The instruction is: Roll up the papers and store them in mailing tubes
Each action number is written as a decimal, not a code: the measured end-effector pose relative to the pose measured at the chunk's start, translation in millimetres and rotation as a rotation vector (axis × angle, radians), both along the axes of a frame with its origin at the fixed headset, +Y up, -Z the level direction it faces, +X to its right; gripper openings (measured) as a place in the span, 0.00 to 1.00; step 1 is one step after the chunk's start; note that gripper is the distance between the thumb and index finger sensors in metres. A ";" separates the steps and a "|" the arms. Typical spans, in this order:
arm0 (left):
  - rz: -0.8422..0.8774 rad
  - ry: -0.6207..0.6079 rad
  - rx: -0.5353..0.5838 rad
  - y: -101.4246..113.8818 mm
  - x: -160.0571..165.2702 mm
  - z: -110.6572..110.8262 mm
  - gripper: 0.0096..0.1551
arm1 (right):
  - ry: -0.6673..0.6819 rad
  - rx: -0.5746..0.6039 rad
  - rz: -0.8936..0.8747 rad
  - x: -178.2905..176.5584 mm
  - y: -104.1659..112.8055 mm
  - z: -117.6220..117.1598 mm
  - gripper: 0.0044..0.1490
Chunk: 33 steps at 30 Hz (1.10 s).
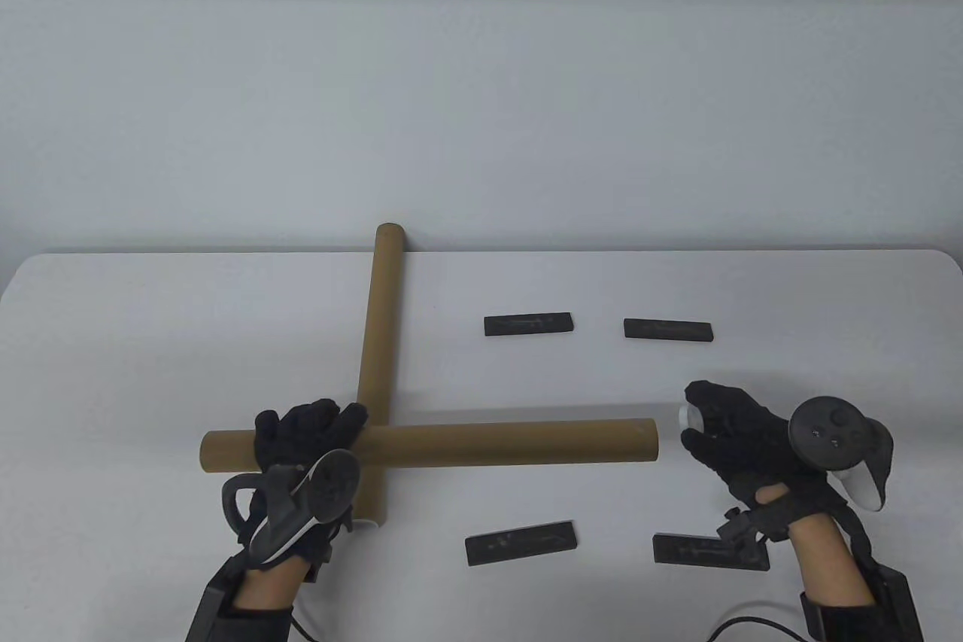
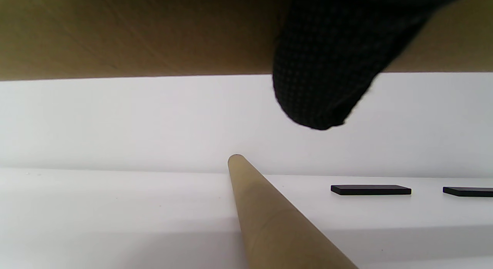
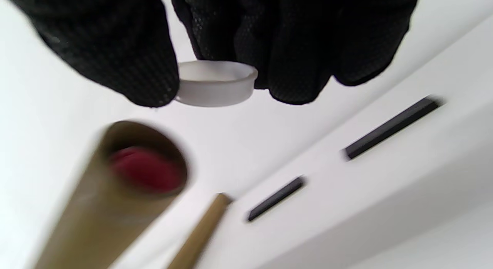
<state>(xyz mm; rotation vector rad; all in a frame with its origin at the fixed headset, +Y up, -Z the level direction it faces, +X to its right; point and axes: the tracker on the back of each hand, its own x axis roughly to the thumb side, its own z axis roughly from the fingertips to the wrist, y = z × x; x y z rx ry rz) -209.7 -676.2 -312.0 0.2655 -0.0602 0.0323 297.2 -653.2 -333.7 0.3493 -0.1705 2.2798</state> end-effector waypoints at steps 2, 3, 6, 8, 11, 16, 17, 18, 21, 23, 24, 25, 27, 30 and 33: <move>0.010 -0.007 -0.001 -1.0 -0.3 -0.4 0.46 | 0.048 0.018 -0.074 -4.3 -8.4 6.2 0.43; 0.014 -0.014 -0.006 -1.7 -0.4 -0.7 0.46 | 0.073 -0.006 -0.151 -5.4 -15.7 7.9 0.43; 0.016 -0.039 -0.013 -2.3 -0.6 -0.8 0.46 | 0.165 -0.065 -0.298 -8.6 -26.2 11.0 0.42; 0.027 -0.047 -0.013 -1.5 -1.8 -0.3 0.46 | 0.173 -0.029 -0.295 -6.5 -27.1 13.6 0.42; 0.020 -0.041 -0.009 -0.8 -0.7 0.5 0.46 | 0.154 -0.020 -0.352 -7.3 -29.8 16.0 0.41; 0.052 -0.030 -0.061 -4.9 0.0 -1.5 0.46 | 0.059 0.077 -0.406 -12.8 -28.9 23.0 0.41; 0.052 -0.032 -0.064 -5.6 0.1 -2.2 0.46 | 0.060 0.099 -0.391 -15.1 -27.8 24.7 0.42; 0.059 -0.036 -0.077 -6.2 0.6 -2.9 0.46 | 0.088 0.150 -0.345 -20.4 -25.0 27.4 0.43; 0.083 -0.028 -0.087 -7.1 2.4 -3.2 0.46 | 0.120 0.250 -0.129 -40.9 -19.0 37.6 0.55; 0.087 -0.027 -0.089 -7.7 2.4 -2.8 0.45 | 0.138 0.250 -0.089 -49.4 -20.4 39.6 0.59; 0.086 -0.026 -0.091 -7.7 2.3 -2.4 0.45 | 0.145 0.240 -0.076 -51.9 -21.9 39.6 0.62; 0.079 -0.022 -0.097 -8.0 2.0 -2.2 0.45 | 0.163 0.218 -0.059 -55.3 -25.1 38.6 0.63; 0.056 -0.017 -0.115 -8.4 0.8 -2.3 0.45 | 0.182 0.172 -0.030 -57.9 -31.1 35.4 0.66; 0.026 -0.017 -0.246 -6.3 1.4 -4.4 0.45 | 0.154 0.089 0.064 -51.3 -28.8 31.6 0.65; 0.014 0.033 -0.291 -2.5 1.9 -5.4 0.47 | 0.050 0.204 0.132 -39.0 -17.5 35.7 0.62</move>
